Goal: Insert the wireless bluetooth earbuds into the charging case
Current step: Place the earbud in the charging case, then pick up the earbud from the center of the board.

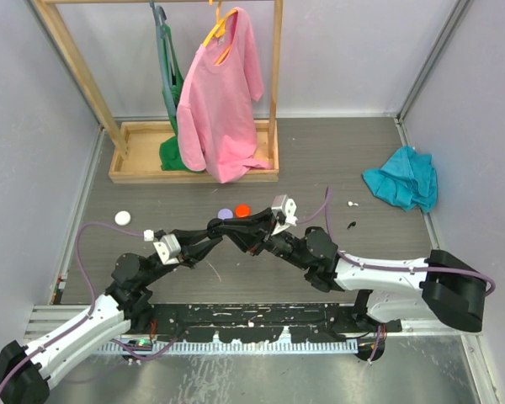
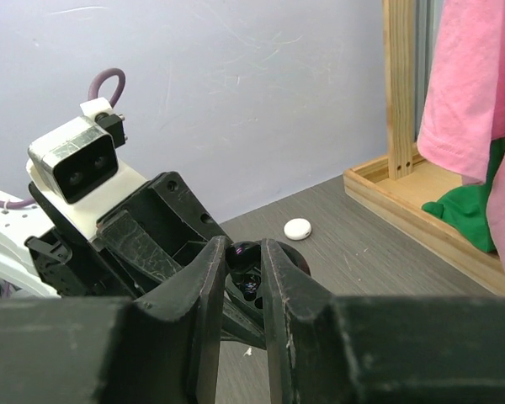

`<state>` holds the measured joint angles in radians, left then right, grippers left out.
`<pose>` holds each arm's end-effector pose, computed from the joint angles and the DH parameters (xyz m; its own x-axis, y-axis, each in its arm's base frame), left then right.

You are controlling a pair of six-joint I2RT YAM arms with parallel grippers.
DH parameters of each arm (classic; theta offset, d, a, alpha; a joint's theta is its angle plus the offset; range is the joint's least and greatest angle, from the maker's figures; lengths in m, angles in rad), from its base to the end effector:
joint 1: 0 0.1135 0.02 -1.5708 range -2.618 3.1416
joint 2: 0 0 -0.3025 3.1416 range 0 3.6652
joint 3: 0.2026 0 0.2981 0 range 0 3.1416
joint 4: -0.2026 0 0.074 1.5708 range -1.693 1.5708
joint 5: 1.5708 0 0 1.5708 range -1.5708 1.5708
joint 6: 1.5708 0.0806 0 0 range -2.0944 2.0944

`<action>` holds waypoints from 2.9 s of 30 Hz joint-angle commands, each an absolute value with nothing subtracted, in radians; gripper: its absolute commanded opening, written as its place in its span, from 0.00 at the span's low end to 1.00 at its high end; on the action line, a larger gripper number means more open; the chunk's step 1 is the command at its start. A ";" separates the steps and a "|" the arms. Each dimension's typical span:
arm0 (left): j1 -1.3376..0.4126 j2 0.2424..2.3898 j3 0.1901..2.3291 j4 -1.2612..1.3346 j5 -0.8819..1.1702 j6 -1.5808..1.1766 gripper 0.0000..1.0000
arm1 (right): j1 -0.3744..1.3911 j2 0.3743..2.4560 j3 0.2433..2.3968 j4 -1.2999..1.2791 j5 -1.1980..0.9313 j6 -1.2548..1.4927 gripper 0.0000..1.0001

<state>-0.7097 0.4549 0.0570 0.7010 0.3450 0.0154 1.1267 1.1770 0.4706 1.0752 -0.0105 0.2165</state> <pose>0.1216 -0.1404 0.2333 0.2396 -0.1867 -0.9527 0.8545 0.5065 0.1156 0.1321 0.2796 0.3047 -0.0436 0.4083 -0.9118 -0.9192 0.3410 0.1967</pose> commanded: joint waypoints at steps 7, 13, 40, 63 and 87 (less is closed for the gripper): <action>-0.711 0.446 0.081 0.773 0.368 0.020 0.00 | 1.134 1.231 0.510 1.141 -0.011 0.202 0.19; -0.711 0.440 0.081 0.773 0.368 0.020 0.00 | 1.134 1.233 0.498 1.132 0.007 0.188 0.19; -0.711 0.462 0.090 0.749 0.361 0.038 0.00 | 1.130 0.997 0.640 0.411 -0.191 -0.098 0.66; -0.711 0.532 0.127 0.741 0.549 0.046 0.00 | 1.115 1.005 0.725 0.194 -0.383 -0.547 0.69; -0.711 0.518 0.128 0.735 0.546 0.044 0.00 | 1.114 1.072 0.825 0.045 -0.466 -0.491 0.60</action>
